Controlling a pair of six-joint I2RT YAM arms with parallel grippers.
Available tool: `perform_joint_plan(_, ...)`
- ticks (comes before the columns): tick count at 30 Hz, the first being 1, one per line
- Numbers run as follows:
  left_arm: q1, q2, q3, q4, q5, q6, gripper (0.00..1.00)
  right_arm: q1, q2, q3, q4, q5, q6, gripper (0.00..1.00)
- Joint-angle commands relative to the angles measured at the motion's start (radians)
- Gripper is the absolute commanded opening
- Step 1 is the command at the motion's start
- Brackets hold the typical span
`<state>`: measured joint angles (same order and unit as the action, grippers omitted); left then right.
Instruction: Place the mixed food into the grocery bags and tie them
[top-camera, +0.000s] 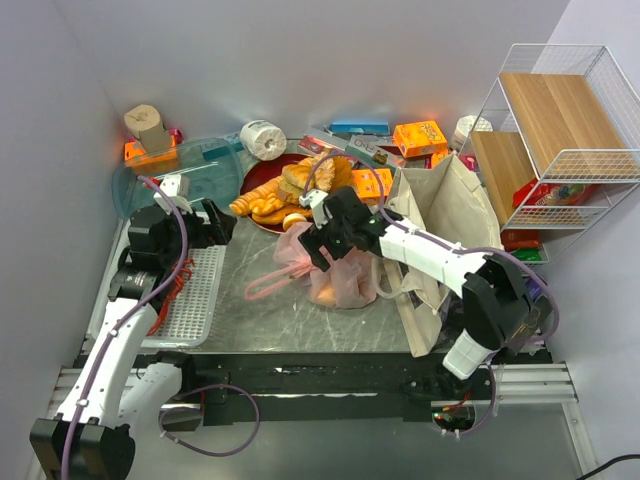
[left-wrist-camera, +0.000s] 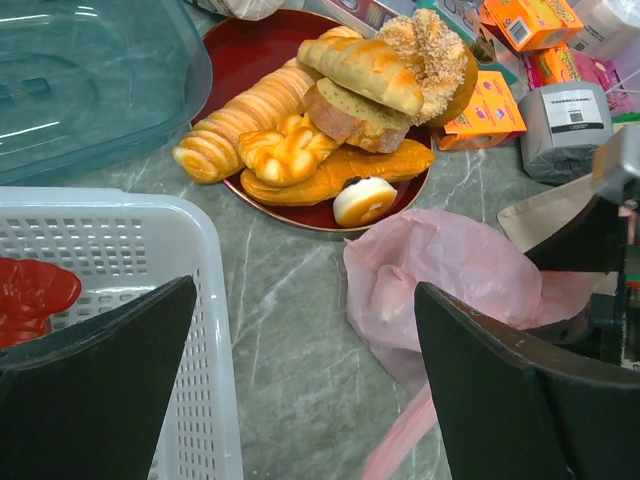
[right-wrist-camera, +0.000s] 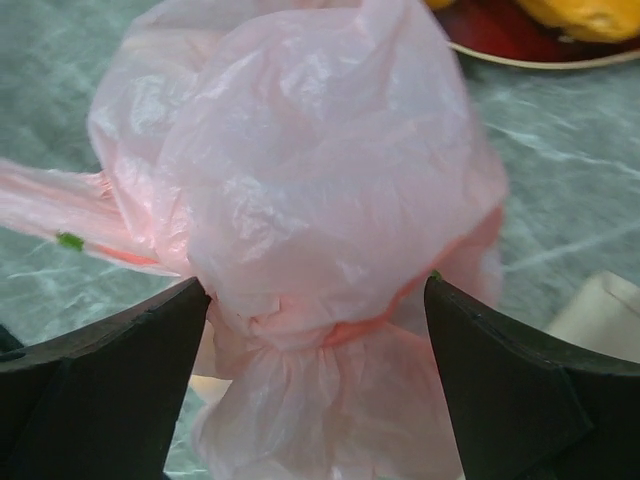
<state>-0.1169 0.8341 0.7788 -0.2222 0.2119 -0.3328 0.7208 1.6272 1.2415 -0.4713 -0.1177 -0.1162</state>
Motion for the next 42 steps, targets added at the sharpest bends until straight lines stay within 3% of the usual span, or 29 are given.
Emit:
perform_joint_plan(1, 0.01, -0.003, -0.001, 0.029, 0.017, 0.021, 0.96, 0.023, 0.048, 0.027, 0.031, -0.105, 0.033, 0.94)
perform_joint_plan(3, 0.01, -0.007, -0.007, 0.029, 0.012, 0.023, 0.96, 0.032, 0.049, 0.023, 0.033, -0.105, 0.041, 0.9)
perform_joint_plan(5, 0.01, -0.016, -0.012, 0.03, 0.007, 0.021, 0.96, 0.037, 0.051, 0.016, 0.027, -0.105, 0.044, 0.77)
perform_joint_plan(6, 0.01, -0.018, -0.012, 0.032, 0.009, 0.021, 0.96, 0.039, 0.051, 0.018, 0.02, -0.106, 0.046, 0.6)
perform_joint_plan(8, 0.01, -0.023, -0.013, 0.032, 0.012, 0.021, 0.96, 0.035, 0.034, 0.03, -0.006, -0.112, 0.049, 0.44)
perform_joint_plan(9, 0.01, -0.023, -0.013, 0.03, 0.012, 0.021, 0.96, 0.037, 0.02, 0.036, -0.016, -0.125, 0.052, 0.14)
perform_joint_plan(11, 0.01, -0.026, -0.016, 0.03, 0.012, 0.021, 0.96, 0.039, -0.054, 0.065, -0.041, -0.137, 0.07, 0.0)
perform_joint_plan(15, 0.01, -0.03, -0.018, 0.03, 0.012, 0.02, 0.96, 0.055, -0.274, 0.13, -0.044, -0.123, 0.076, 0.0)
perform_joint_plan(20, 0.01, -0.039, -0.023, 0.034, 0.021, 0.017, 0.96, 0.049, -0.536, 0.226, -0.035, 0.14, 0.02, 0.0)
perform_joint_plan(28, 0.01, -0.05, -0.029, 0.04, 0.043, 0.011, 0.96, 0.025, -0.653, 0.38, -0.041, 0.498, -0.129, 0.0)
perform_joint_plan(30, 0.01, -0.058, -0.03, 0.053, 0.066, 0.014, 0.98, -0.029, -0.664, 0.38, -0.05, 0.564, -0.138, 0.0)
perform_joint_plan(33, -0.007, -0.058, -0.055, 0.15, 0.154, -0.058, 0.98, -0.154, -0.679, 0.354, -0.092, 0.502, -0.102, 0.0)
perform_joint_plan(35, -0.061, -0.037, -0.036, 0.21, 0.147, -0.112, 0.94, -0.194, -0.699, 0.306, -0.11, 0.469, -0.066, 0.0)
perform_joint_plan(39, -0.41, 0.087, 0.037, 0.289, -0.015, -0.132, 0.96, -0.225, -0.717, 0.224, -0.148, 0.466, -0.022, 0.0)
perform_joint_plan(42, -0.516, 0.221, 0.066, 0.487, 0.093, -0.268, 0.98, -0.228, -0.731, 0.145, -0.159, 0.492, 0.003, 0.0)
